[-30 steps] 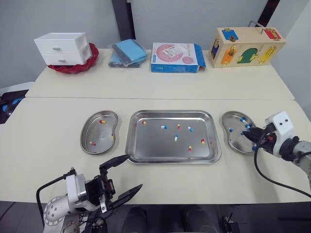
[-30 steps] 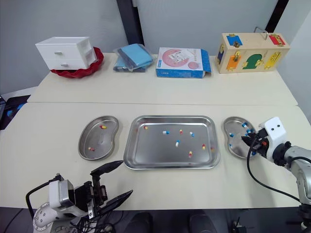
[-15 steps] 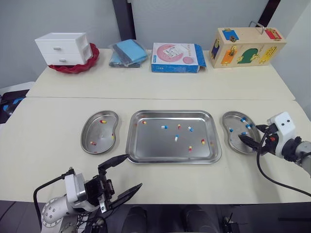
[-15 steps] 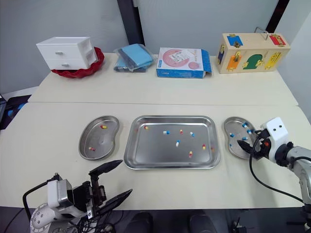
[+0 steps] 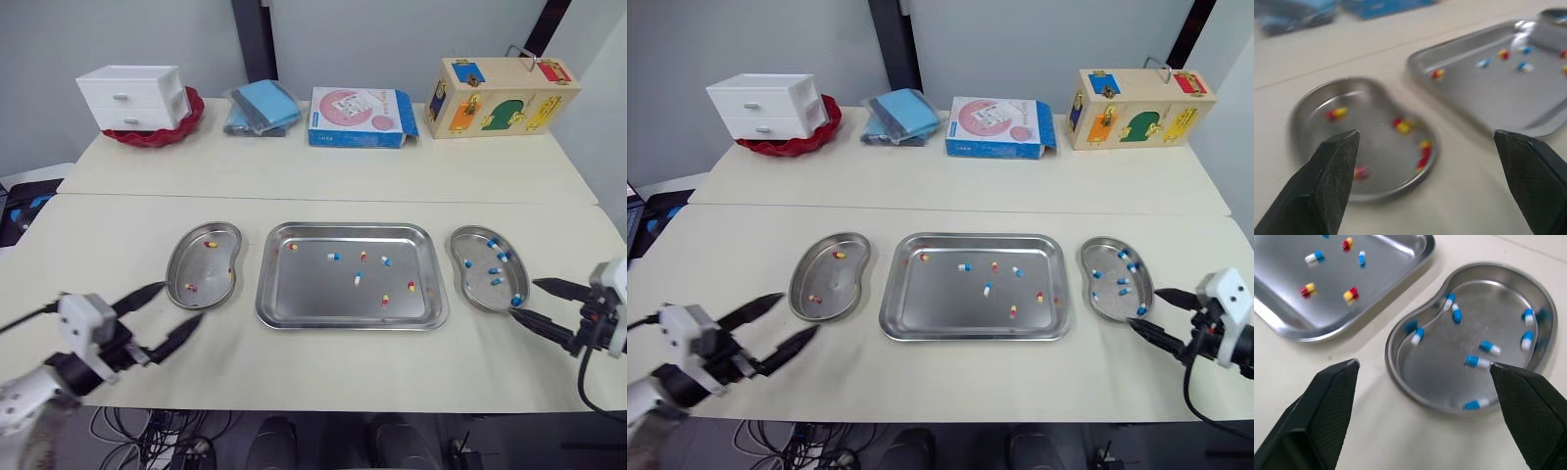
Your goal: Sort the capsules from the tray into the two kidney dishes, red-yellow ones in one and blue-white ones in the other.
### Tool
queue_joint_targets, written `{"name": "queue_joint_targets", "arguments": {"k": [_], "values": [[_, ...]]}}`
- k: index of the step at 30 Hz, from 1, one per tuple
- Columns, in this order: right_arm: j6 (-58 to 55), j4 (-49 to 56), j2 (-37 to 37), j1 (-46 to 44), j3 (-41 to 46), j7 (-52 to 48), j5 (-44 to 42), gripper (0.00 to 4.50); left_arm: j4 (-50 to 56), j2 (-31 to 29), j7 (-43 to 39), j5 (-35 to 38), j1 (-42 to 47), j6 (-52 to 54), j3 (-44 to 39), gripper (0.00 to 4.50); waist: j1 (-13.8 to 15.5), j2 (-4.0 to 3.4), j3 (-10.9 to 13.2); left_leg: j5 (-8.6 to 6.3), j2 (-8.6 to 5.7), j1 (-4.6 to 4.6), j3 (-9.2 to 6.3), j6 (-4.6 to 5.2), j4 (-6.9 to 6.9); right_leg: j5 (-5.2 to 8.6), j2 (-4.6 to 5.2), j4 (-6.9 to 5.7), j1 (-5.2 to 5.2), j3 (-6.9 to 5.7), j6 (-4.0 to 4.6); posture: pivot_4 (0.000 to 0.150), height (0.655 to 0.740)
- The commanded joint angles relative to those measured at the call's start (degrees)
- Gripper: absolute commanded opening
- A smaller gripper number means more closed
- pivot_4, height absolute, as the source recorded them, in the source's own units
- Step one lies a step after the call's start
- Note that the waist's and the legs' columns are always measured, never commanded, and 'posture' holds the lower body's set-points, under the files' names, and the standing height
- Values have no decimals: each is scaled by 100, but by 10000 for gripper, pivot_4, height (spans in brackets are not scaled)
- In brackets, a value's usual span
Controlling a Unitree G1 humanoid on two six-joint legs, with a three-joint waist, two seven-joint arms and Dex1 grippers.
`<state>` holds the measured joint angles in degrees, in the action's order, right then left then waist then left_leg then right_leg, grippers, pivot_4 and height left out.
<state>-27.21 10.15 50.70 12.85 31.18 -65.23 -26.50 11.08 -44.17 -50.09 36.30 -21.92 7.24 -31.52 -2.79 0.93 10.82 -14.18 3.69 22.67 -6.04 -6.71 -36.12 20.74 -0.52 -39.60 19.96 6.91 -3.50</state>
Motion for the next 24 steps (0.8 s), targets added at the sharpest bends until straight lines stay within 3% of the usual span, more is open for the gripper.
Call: {"name": "queue_joint_targets", "arguments": {"k": [1,10,24], "values": [[591,-331,214,177,314,-436,49,44717,-545,-448,-49,-144,-44,291,-752,45000,-4,0,0,0,0,-1,1,0,0,0,0,0,0,0,0,1500,7400],[1792,-1500,357,107,38,-787,434,44717,-2141,-1418,-389,-1131,15,330,-997,45000,-50,-2,1,0,1,-7,11,0,5,1,0,3,2,6,0,1500,7400],[1818,-1425,294,156,64,-676,350,44717,-2788,-1380,-760,-1526,768,51,-602,45000,-45,-2,1,0,1,-6,9,-1,5,0,0,-2,2,4,0,1500,7400]]}}
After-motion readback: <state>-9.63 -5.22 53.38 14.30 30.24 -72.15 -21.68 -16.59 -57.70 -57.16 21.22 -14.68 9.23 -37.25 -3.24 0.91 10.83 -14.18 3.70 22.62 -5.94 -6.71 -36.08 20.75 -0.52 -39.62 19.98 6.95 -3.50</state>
